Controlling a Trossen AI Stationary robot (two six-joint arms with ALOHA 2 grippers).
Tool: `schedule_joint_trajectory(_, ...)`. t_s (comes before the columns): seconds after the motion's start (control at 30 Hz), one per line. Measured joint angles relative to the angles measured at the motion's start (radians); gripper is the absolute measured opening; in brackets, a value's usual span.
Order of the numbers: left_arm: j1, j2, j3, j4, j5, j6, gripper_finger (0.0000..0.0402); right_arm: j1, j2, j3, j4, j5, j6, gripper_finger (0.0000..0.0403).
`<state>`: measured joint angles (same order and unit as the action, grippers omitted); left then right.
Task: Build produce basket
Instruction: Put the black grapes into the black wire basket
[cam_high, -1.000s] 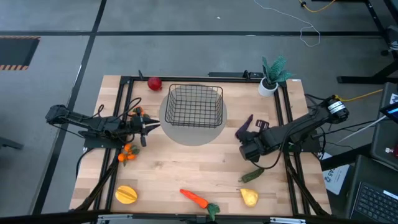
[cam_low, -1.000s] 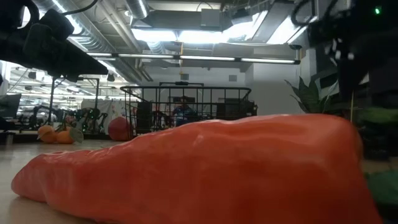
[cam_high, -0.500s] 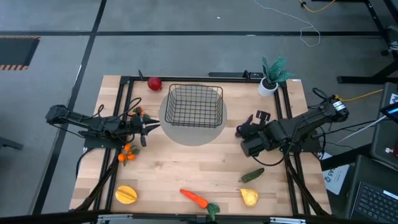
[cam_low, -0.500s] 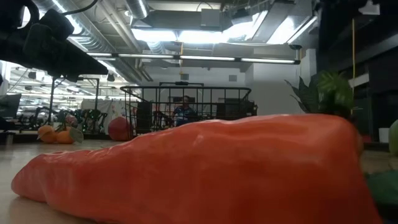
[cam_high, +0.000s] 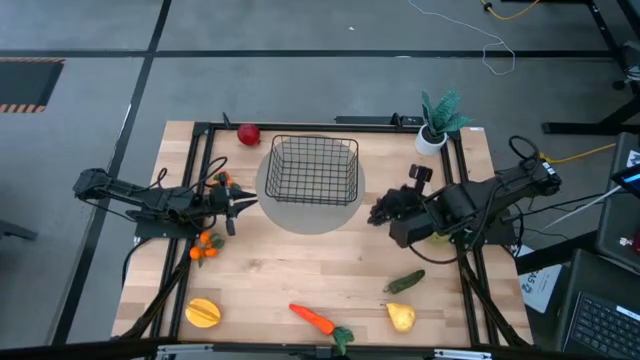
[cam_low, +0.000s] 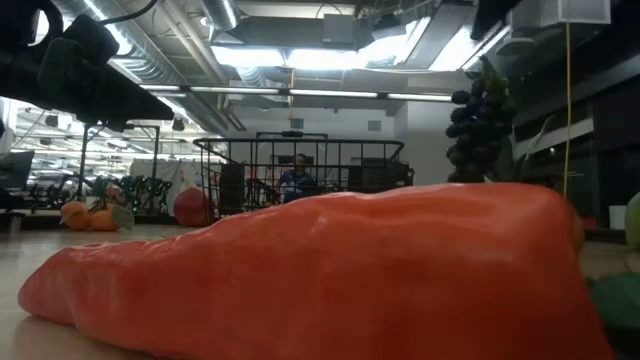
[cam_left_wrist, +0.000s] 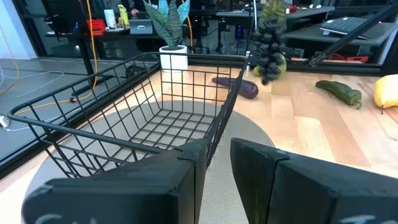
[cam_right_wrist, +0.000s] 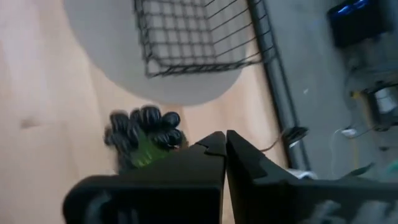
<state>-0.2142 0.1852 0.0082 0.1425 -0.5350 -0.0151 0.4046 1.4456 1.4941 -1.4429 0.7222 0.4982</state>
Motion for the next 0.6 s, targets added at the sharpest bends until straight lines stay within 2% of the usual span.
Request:
schedule_joint_trajectory(0.3, 0.000, 0.000, 0.000, 0.000, 0.000, 0.000, 0.0064, -0.027, 0.000, 0.067, 0.017, 0.147, -0.090, 0.0000)
schedule_joint_trajectory(0.6, 0.000, 0.000, 0.000, 0.000, 0.000, 0.000, 0.0064, -0.079, 0.000, 0.244, 0.061, 0.343, -0.279, 0.0000)
